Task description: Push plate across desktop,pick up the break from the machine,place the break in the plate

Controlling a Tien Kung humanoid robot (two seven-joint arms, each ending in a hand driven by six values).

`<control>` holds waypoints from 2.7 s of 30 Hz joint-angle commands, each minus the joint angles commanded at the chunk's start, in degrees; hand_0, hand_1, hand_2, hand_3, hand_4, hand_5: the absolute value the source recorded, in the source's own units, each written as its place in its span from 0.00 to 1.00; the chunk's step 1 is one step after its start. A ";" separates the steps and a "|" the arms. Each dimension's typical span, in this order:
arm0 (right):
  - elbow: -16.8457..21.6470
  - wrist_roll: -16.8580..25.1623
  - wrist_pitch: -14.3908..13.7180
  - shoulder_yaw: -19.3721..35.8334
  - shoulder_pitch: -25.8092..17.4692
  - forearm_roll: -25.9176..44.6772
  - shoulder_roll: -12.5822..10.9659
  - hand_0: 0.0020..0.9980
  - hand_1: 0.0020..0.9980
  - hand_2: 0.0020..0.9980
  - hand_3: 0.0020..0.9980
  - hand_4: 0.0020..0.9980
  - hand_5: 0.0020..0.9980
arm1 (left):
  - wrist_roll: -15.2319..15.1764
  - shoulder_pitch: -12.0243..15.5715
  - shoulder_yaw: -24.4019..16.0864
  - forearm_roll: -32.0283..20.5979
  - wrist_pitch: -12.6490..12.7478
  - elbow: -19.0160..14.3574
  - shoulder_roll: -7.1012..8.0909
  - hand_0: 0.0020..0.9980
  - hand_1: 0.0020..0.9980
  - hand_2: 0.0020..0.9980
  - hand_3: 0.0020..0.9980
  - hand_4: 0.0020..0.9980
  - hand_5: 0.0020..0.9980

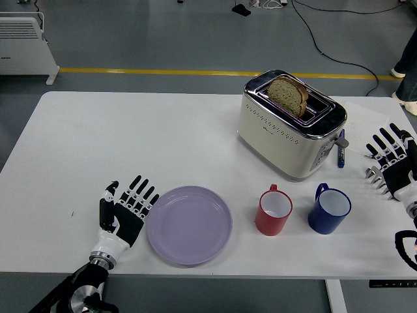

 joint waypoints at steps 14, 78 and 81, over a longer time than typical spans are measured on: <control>-0.04 0.05 -0.03 0.00 0.19 0.03 0.22 0.77 0.74 0.73 0.73 0.48 0.52 | 1.47 -2.19 4.41 -3.33 -2.39 1.47 0.00 0.84 0.86 0.86 0.78 0.58 1.00; -30.92 -16.69 -1.57 -50.92 53.88 -74.77 4.22 0.93 0.90 0.94 0.94 0.80 0.27 | 2.17 3.48 -32.44 13.49 6.88 -11.46 0.00 0.83 0.83 0.81 0.75 0.57 1.00; -35.00 -16.68 -1.54 -52.01 55.22 -74.32 6.02 0.92 0.89 0.93 0.94 0.79 0.28 | 2.18 3.52 -32.61 13.46 6.91 -11.40 0.00 0.83 0.83 0.81 0.75 0.56 1.00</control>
